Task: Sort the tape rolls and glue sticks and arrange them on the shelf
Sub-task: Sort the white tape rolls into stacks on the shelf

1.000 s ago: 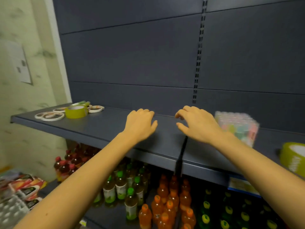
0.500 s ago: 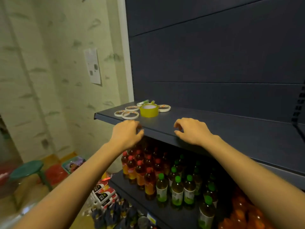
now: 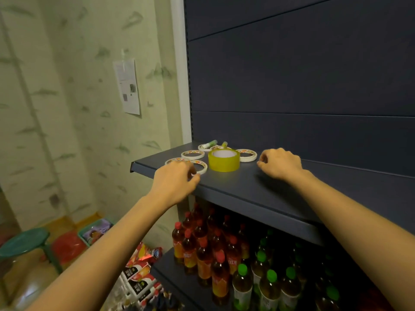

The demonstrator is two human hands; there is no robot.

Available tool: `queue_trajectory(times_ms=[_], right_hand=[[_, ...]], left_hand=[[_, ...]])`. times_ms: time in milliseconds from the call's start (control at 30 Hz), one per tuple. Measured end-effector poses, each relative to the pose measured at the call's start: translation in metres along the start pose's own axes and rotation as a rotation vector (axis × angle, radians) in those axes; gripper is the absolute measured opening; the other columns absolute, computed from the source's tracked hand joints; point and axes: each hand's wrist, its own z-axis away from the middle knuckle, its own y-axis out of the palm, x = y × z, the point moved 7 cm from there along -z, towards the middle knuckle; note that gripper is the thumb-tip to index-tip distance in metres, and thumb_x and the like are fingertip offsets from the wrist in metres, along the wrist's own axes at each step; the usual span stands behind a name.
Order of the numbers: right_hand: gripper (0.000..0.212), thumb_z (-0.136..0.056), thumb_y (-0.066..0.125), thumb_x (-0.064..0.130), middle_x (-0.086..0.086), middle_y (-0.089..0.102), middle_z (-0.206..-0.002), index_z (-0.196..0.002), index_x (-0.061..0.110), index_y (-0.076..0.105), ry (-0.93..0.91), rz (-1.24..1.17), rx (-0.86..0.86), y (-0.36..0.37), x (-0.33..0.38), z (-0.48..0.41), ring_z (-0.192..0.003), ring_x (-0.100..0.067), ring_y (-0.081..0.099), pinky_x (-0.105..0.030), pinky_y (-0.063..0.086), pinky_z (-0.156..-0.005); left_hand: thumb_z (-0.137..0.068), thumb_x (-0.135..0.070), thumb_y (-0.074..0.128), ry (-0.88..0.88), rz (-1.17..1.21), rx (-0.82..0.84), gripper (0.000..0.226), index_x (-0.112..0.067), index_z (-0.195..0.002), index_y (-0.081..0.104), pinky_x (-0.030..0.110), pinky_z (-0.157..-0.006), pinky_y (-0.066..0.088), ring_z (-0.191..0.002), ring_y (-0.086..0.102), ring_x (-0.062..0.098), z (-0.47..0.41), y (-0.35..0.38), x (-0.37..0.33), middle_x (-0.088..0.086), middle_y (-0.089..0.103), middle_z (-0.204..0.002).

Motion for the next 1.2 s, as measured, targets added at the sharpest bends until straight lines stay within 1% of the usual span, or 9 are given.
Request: queue_trajectory(times_ms=[67, 200, 367, 500, 600, 767, 867, 1033, 1200], right_hand=[[0.031, -0.096, 0.045, 0.036, -0.009, 0.064, -0.111, -0.112, 0.017, 0.063, 0.096, -0.015, -0.066, 0.005, -0.005, -0.027, -0.101, -0.031, 0.060, -0.033, 0.040, -0.071], [0.038, -0.094, 0.046, 0.043, -0.009, 0.063, -0.112, -0.115, 0.015, 0.063, 0.253, -0.017, 0.018, 0.028, -0.016, -0.074, -0.104, -0.029, 0.058, -0.033, 0.039, -0.074], [0.052, -0.095, 0.037, 0.051, -0.009, 0.058, -0.124, -0.124, 0.012, 0.056, 0.311, 0.087, 0.127, 0.063, -0.017, -0.113, -0.114, -0.029, 0.055, -0.034, 0.040, -0.085], [0.050, -0.094, 0.039, 0.049, -0.009, 0.057, -0.126, -0.125, 0.013, 0.055, 0.344, 0.082, 0.189, 0.083, -0.019, -0.129, -0.115, -0.028, 0.054, -0.034, 0.040, -0.086], [0.046, -0.094, 0.040, 0.046, -0.009, 0.060, -0.120, -0.119, 0.012, 0.058, 0.362, 0.061, 0.165, 0.089, -0.024, -0.139, -0.110, -0.028, 0.057, -0.033, 0.037, -0.077], [0.045, -0.094, 0.039, 0.047, -0.010, 0.064, -0.108, -0.104, 0.011, 0.063, 0.365, 0.080, 0.026, 0.081, -0.032, -0.145, -0.096, -0.028, 0.059, -0.030, 0.036, -0.069], [0.043, -0.092, 0.041, 0.048, -0.009, 0.061, -0.090, -0.089, 0.011, 0.063, 0.404, 0.073, -0.067, 0.066, -0.042, -0.144, -0.077, -0.026, 0.052, -0.029, 0.035, -0.065], [0.045, -0.091, 0.041, 0.050, -0.004, 0.054, -0.073, -0.086, 0.013, 0.067, 0.494, 0.078, -0.122, 0.050, -0.057, -0.131, -0.071, -0.024, 0.052, -0.028, 0.036, -0.061], [0.046, -0.092, 0.039, 0.049, 0.001, 0.050, -0.063, -0.083, 0.014, 0.067, 0.595, 0.099, -0.139, 0.041, -0.067, -0.118, -0.063, -0.019, 0.049, -0.025, 0.032, -0.055]], left_hand=[[-0.090, -0.038, 0.049, -0.004, 0.025, -0.016, 0.027, -0.019, -0.096, 0.068, 0.031, -0.070, 0.048, -0.090, 0.062, 0.022, -0.023, 0.007, 0.010, 0.001, 0.069, -0.100], [-0.090, -0.037, 0.049, 0.031, 0.048, -0.007, 0.025, -0.021, -0.094, 0.068, 0.028, -0.065, 0.041, -0.091, 0.062, 0.022, -0.068, 0.025, 0.020, -0.002, 0.068, -0.100], [-0.091, -0.039, 0.048, 0.064, 0.118, -0.006, 0.026, -0.023, -0.097, 0.068, 0.028, -0.062, 0.042, -0.086, 0.062, 0.018, -0.114, 0.054, 0.026, -0.003, 0.070, -0.095], [-0.091, -0.039, 0.050, 0.107, 0.146, 0.014, 0.027, -0.020, -0.095, 0.068, 0.027, -0.061, 0.039, -0.079, 0.059, 0.017, -0.142, 0.072, 0.024, -0.001, 0.069, -0.091], [-0.090, -0.038, 0.050, 0.135, 0.186, 0.009, 0.026, -0.019, -0.095, 0.068, 0.026, -0.061, 0.037, -0.075, 0.055, 0.015, -0.165, 0.080, 0.019, 0.001, 0.070, -0.090], [-0.092, -0.037, 0.050, 0.235, 0.230, 0.082, 0.028, -0.018, -0.098, 0.069, 0.035, -0.074, 0.052, -0.088, 0.063, 0.023, -0.204, 0.096, 0.003, 0.003, 0.071, -0.096], [-0.092, -0.033, 0.050, 0.294, 0.200, 0.143, 0.025, -0.018, -0.102, 0.068, 0.033, -0.073, 0.049, -0.091, 0.064, 0.024, -0.229, 0.114, -0.010, 0.005, 0.071, -0.099], [-0.093, -0.026, 0.049, 0.410, 0.107, 0.280, 0.026, -0.017, -0.110, 0.066, 0.037, -0.082, 0.051, -0.096, 0.062, 0.026, -0.259, 0.157, -0.031, 0.008, 0.069, -0.108], [-0.095, -0.038, 0.047, 0.500, -0.006, 0.335, 0.034, -0.015, -0.109, 0.066, 0.037, -0.090, 0.041, -0.103, 0.059, 0.026, -0.278, 0.198, -0.042, 0.008, 0.067, -0.109]])
